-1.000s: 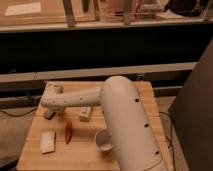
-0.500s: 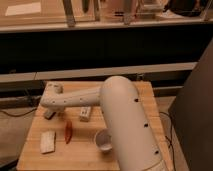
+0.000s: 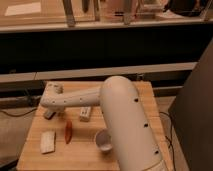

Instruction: Push the eraser across the table

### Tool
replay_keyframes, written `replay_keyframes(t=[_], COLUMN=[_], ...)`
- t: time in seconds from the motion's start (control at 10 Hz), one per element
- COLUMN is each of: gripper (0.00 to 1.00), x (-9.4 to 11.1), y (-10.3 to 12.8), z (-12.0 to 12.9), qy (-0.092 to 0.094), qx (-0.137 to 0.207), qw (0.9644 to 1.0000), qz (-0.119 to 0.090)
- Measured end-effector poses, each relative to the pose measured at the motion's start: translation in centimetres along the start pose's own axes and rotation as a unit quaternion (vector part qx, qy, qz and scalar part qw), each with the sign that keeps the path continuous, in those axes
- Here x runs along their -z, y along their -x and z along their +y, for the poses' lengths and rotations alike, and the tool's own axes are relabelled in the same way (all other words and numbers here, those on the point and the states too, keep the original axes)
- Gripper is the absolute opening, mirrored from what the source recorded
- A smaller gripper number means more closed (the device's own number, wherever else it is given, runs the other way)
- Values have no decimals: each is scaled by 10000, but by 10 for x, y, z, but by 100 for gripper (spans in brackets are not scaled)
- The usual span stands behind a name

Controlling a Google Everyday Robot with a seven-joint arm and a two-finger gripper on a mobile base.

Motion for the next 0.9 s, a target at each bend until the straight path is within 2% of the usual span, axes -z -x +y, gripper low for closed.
replay_keyframes(t=[0.9], gripper=[4], x=[0], y=[1], z=[0], qy=[7], qx=[99], qw=[10000], qz=[-13])
